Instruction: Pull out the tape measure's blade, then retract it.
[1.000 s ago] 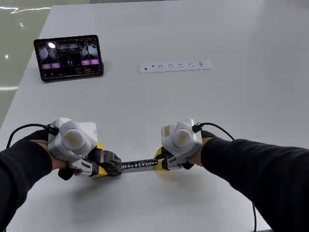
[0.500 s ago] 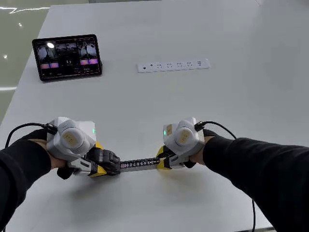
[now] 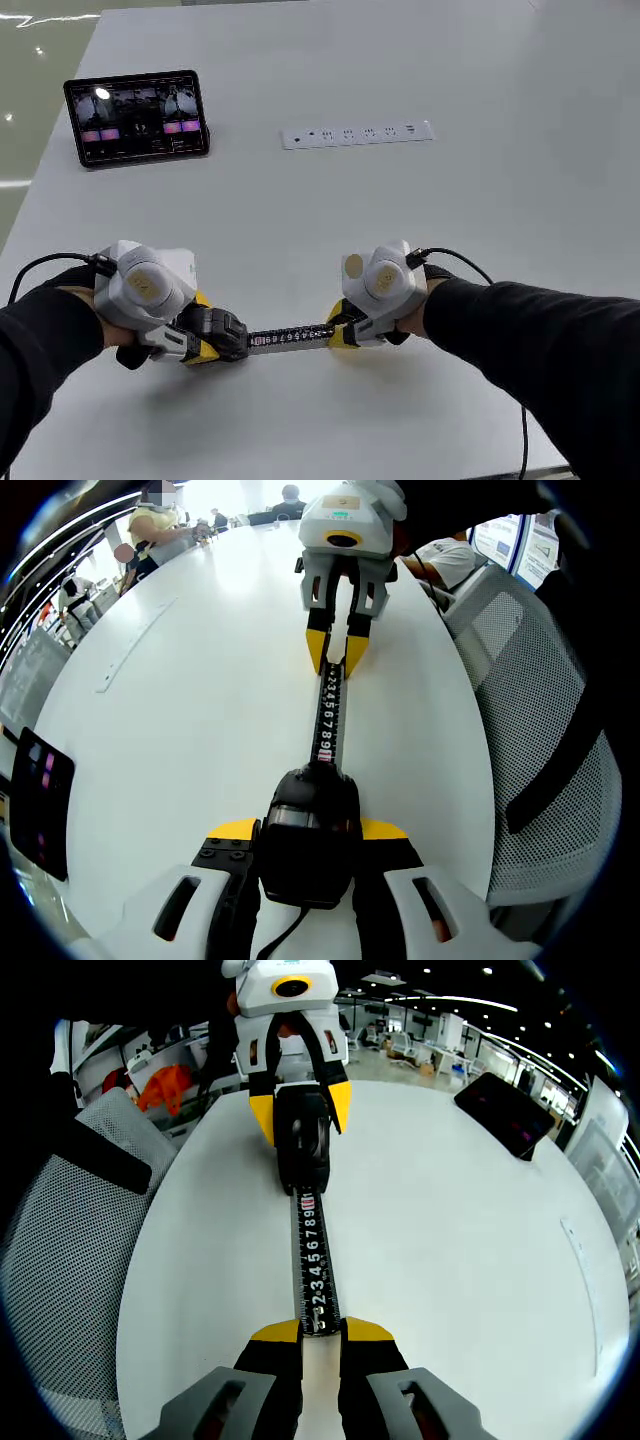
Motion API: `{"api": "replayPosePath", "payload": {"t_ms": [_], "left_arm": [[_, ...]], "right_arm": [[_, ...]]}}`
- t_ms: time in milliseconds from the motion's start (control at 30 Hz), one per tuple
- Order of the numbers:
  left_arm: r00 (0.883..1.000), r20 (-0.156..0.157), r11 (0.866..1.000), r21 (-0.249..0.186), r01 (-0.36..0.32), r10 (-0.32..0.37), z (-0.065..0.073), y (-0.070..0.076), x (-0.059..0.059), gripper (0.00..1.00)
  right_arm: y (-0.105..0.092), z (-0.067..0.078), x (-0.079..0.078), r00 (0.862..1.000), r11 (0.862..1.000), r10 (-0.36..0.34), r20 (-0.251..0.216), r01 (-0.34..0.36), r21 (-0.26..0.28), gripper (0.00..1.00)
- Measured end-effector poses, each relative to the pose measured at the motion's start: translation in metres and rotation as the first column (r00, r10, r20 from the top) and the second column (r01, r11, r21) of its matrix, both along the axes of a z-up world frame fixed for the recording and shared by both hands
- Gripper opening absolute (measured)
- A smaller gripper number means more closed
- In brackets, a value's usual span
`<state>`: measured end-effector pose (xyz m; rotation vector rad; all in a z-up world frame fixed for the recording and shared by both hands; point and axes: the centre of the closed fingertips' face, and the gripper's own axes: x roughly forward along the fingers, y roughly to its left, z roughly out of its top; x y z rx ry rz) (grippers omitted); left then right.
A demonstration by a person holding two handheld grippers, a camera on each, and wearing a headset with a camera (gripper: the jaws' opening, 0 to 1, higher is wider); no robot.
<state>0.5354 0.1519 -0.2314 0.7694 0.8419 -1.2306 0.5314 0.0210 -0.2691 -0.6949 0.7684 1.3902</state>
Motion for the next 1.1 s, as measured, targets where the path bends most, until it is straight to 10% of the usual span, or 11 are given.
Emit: {"api": "replayPosePath", "payload": {"t_ms": [1100], "left_arm": [[1.0,0.001,1.0,-0.003,-0.001,0.001,0.0,0.0,0.0,0.3]], "right_arm": [[-0.017,0.0,-0.001,1.0,1.0,0.002,0.001,-0.002,-0.022,0.09]]}}
